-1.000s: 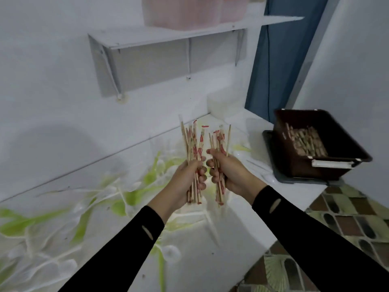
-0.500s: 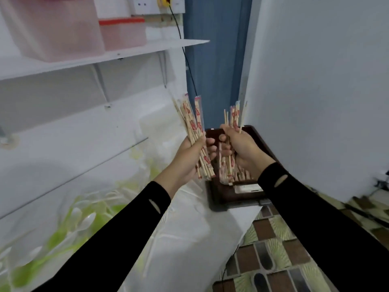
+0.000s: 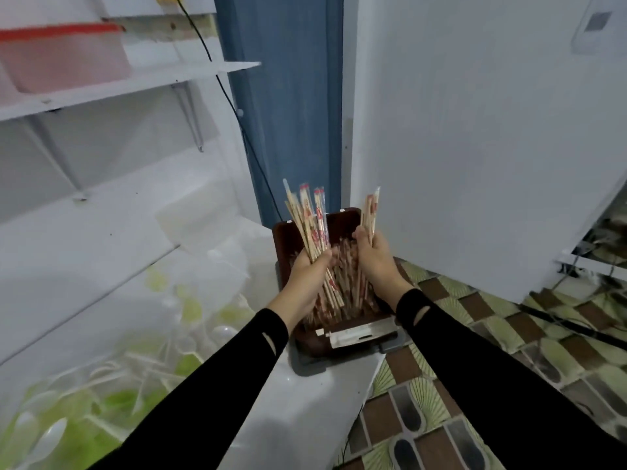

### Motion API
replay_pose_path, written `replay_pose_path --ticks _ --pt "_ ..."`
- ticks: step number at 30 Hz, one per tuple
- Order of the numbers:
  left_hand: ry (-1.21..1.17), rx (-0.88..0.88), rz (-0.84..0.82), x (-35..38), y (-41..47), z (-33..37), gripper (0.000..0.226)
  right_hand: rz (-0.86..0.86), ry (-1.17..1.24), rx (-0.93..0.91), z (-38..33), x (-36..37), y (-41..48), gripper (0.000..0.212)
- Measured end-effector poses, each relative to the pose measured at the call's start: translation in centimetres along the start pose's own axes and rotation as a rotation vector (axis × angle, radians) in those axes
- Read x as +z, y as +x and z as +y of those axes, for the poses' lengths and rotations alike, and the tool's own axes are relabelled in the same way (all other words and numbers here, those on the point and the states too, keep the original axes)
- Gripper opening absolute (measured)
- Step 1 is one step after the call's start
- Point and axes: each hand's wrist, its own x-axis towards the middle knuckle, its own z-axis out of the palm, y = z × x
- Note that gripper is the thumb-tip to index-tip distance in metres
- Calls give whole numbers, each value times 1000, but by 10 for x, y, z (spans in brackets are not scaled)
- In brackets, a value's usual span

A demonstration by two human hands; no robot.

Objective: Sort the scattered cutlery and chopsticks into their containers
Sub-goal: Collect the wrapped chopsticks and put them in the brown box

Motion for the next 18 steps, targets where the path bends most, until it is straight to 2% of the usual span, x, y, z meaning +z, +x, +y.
replay_pose_path --ticks 4,7,10,15,18 --pt "214 -93 -90 4 11 -14 36 -138 -268 131 25 7 13 37" --pt "501 -149 -89 6 11 -17 73 -201 -460 194 25 4 9 49" --pt "583 -122 -58 7 12 -19 97 -162 -477 160 31 0 11 56" --pt "660 21 -75 6 7 -20 100 -83 -479 28 31 0 9 39" --pt "702 51 -103 5 3 -17 95 -58 -601 -59 33 1 11 29"
